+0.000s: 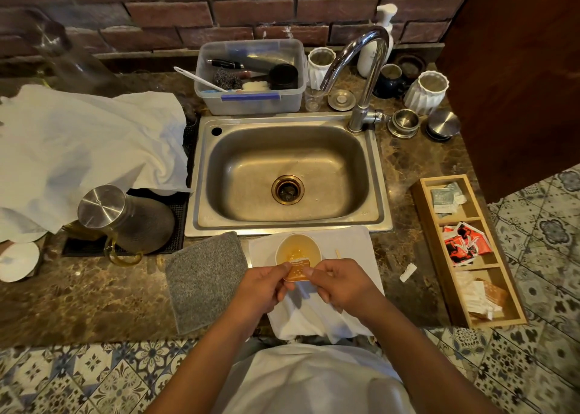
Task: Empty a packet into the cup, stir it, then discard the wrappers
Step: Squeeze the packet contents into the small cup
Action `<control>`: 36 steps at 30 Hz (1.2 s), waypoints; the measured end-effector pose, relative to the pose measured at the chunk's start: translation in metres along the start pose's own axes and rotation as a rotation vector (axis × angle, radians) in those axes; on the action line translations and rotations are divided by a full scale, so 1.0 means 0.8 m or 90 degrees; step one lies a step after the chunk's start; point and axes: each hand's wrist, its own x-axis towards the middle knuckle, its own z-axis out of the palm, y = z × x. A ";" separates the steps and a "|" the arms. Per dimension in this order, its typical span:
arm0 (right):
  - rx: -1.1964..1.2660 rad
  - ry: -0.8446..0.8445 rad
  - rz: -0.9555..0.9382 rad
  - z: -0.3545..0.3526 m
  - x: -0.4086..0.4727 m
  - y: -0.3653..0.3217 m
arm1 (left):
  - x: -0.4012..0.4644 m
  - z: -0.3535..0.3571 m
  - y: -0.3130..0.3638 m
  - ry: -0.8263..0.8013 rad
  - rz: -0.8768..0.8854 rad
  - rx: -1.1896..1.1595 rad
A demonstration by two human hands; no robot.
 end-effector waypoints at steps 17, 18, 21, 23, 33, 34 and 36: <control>0.232 -0.045 0.192 -0.010 0.000 -0.002 | -0.002 0.005 -0.003 -0.021 0.046 0.002; 0.235 -0.046 0.193 -0.010 0.000 -0.002 | -0.002 0.005 -0.003 -0.021 0.048 0.004; 0.253 -0.044 0.185 -0.008 0.000 -0.001 | -0.002 0.005 -0.005 -0.014 0.045 0.017; 0.261 -0.037 0.176 -0.006 0.001 -0.003 | -0.002 0.006 -0.005 -0.011 0.035 0.026; 0.204 -0.039 0.148 -0.004 -0.003 -0.003 | -0.007 0.006 0.000 -0.024 -0.007 0.017; 0.204 -0.038 0.148 -0.003 -0.003 -0.002 | -0.008 0.006 0.000 -0.025 -0.005 0.025; 0.188 -0.028 0.143 -0.002 -0.002 -0.002 | -0.010 0.006 0.000 -0.029 0.002 0.042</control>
